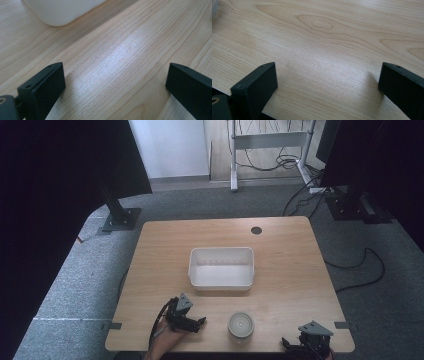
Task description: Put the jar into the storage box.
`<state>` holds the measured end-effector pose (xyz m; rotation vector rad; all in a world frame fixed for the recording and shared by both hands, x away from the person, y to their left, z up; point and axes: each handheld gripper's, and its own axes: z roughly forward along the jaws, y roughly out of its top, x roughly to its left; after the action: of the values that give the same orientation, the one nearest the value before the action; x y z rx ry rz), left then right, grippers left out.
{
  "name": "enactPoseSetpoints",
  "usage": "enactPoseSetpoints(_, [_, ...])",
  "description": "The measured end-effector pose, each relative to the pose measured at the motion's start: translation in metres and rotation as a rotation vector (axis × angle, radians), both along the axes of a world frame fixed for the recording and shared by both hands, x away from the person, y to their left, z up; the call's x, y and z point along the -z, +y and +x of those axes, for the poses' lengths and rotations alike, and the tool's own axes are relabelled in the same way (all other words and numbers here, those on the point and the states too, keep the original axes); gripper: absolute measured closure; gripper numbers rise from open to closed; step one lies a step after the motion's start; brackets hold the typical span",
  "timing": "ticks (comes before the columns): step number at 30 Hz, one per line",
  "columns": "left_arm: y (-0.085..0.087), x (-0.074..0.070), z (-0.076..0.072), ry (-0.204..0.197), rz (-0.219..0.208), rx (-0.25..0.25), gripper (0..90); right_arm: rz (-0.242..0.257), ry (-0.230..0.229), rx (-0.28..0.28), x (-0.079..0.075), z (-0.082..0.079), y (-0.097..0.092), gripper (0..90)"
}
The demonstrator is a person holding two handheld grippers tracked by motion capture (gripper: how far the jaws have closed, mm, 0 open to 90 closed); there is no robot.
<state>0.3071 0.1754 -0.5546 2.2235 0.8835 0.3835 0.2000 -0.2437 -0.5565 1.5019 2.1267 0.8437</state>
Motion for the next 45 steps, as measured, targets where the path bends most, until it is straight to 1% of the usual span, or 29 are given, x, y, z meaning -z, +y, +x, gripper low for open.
enactPoseSetpoints(5, [0.0, 0.0, 0.0, -0.001, -0.001, 0.0, 2.2, -0.004, 0.001, -0.003, -0.001, -0.001, 0.001, 2.5])
enactPoseSetpoints(8, [0.0, 0.0, 0.0, -0.001, -0.002, -0.001, 2.2, 0.008, -0.002, -0.002, -0.002, -0.004, 0.0, 2.3])
enactPoseSetpoints(13, [0.0, 0.0, 0.0, -0.001, -0.001, -0.001, 2.2, 0.01, -0.003, 0.001, -0.003, -0.007, -0.003, 2.2])
enactPoseSetpoints(18, [0.0, 0.0, 0.0, -0.001, -0.001, -0.002, 2.2, 0.017, -0.011, -0.023, -0.008, -0.011, -0.001, 1.7])
enactPoseSetpoints(24, [0.0, 0.0, 0.0, -0.001, 0.0, -0.004, 2.3, 0.04, -0.028, -0.038, -0.014, -0.015, 0.0, 1.0])
enactPoseSetpoints(31, [0.0, 0.0, -0.001, -0.001, 0.0, -0.004, 2.3, 0.044, -0.045, -0.058, -0.023, -0.018, 0.004, 0.5])
enactPoseSetpoints(41, [0.0, 0.0, -0.001, -0.001, 0.0, -0.004, 2.3, 0.061, -0.062, -0.093, -0.027, -0.018, 0.014, 0.4])
enactPoseSetpoints(45, [0.0, 0.0, -0.001, -0.001, 0.0, -0.004, 2.3, 0.071, -0.066, -0.117, -0.028, -0.017, 0.022, 1.0])
